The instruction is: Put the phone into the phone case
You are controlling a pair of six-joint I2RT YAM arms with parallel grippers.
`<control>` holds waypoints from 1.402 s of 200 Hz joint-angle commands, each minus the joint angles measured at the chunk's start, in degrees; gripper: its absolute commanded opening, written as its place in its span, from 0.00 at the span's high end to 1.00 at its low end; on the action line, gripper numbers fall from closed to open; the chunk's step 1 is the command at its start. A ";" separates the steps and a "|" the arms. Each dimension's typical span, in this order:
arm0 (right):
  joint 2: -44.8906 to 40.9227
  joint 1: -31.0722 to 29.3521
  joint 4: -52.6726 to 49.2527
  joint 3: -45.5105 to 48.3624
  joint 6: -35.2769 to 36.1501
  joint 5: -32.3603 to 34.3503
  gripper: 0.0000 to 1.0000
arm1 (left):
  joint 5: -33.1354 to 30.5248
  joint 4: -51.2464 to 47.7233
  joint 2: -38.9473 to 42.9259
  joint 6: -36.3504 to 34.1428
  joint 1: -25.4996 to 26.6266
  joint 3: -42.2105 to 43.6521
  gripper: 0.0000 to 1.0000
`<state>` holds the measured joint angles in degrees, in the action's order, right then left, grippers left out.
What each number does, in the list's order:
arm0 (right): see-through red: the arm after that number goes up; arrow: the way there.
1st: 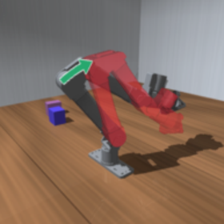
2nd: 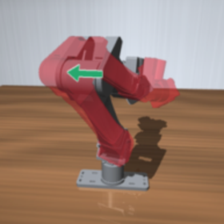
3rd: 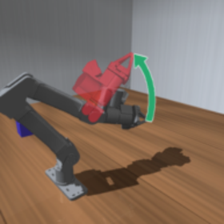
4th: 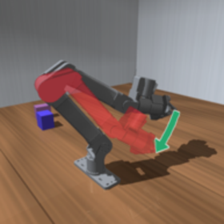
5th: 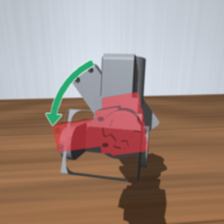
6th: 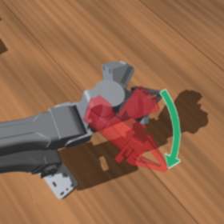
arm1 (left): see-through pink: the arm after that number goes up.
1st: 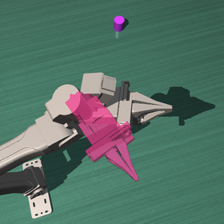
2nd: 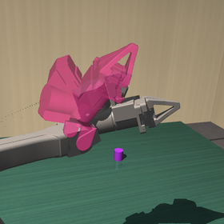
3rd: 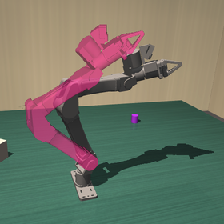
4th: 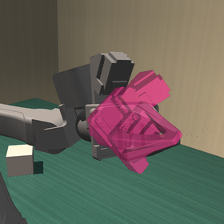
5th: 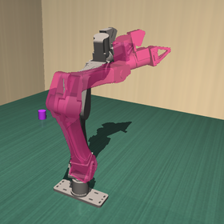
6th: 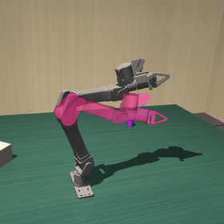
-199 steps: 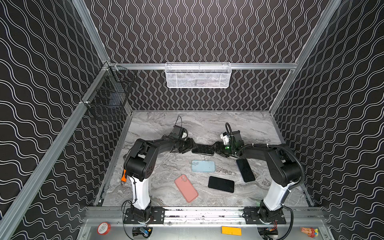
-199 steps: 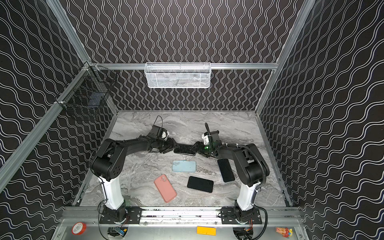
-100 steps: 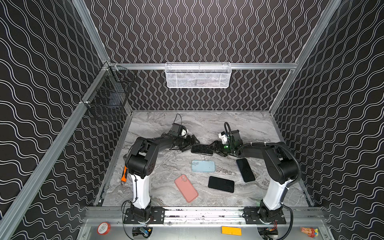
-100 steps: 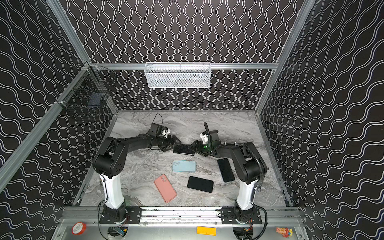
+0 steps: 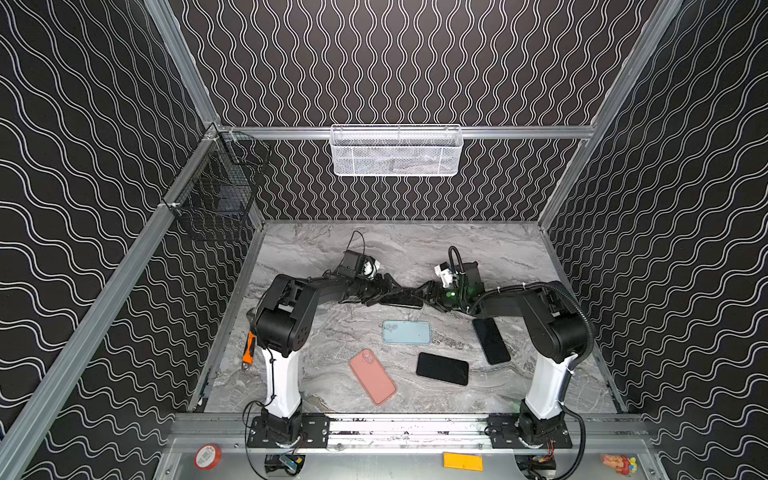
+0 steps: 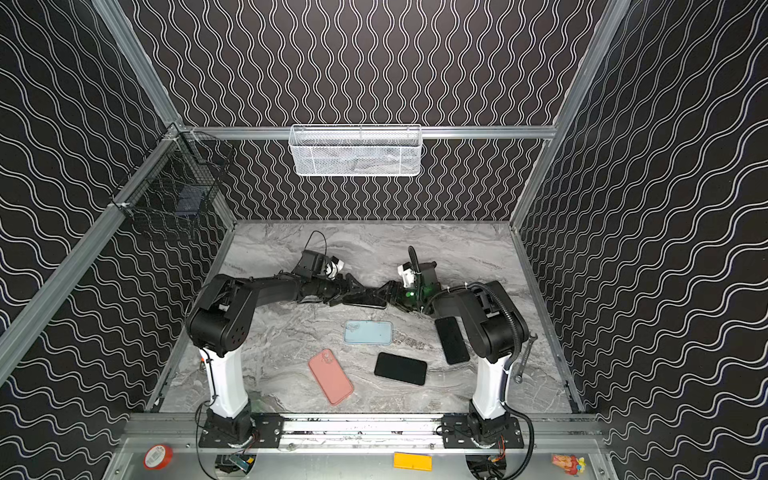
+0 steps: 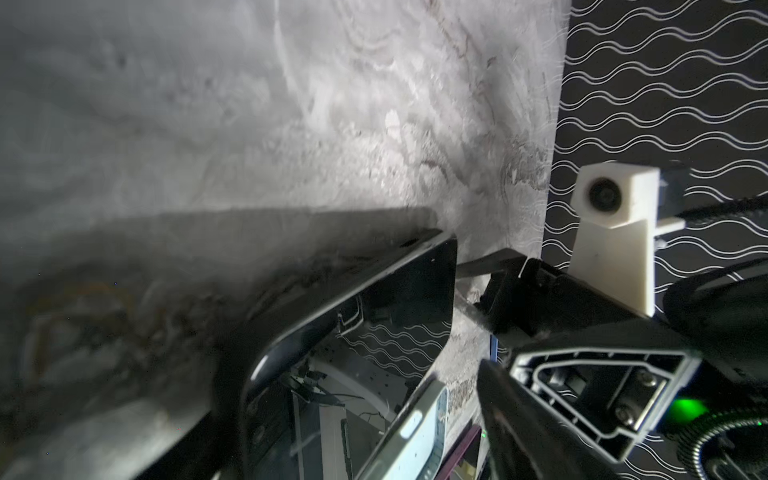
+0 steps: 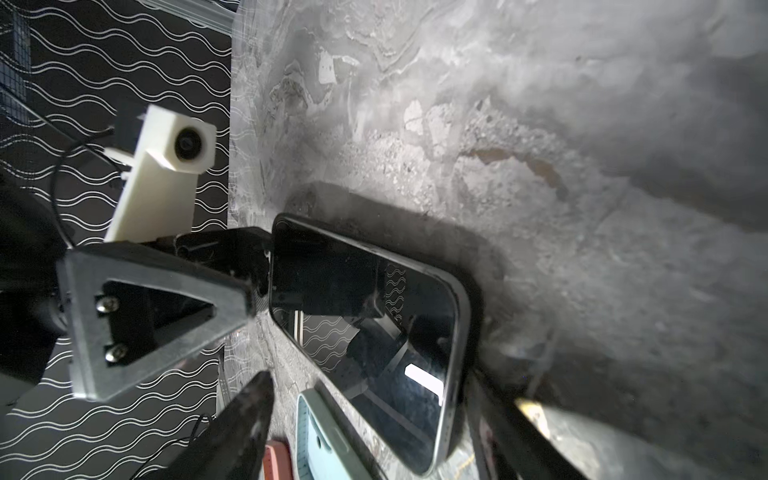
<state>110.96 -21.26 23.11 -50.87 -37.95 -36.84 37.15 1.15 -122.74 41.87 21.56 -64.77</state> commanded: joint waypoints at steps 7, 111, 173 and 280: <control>0.85 -0.12 -8.08 1.19 -0.90 3.27 0.25 | -3.03 -5.83 0.98 1.32 0.07 1.11 0.26; 0.73 -0.23 -7.32 1.85 -1.68 4.26 0.27 | -2.00 2.80 5.13 5.63 0.50 5.75 0.58; 1.20 -0.19 -7.21 1.99 -1.77 4.16 0.27 | -0.84 11.04 7.41 8.83 0.59 8.86 0.65; 0.67 -0.26 -6.77 2.44 -1.87 4.32 0.27 | -0.65 13.48 8.40 10.23 1.13 10.11 0.93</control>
<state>111.11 -21.32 27.09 -49.12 -39.05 -36.45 37.91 14.90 -114.52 52.38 22.61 -54.89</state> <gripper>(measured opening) 0.727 0.119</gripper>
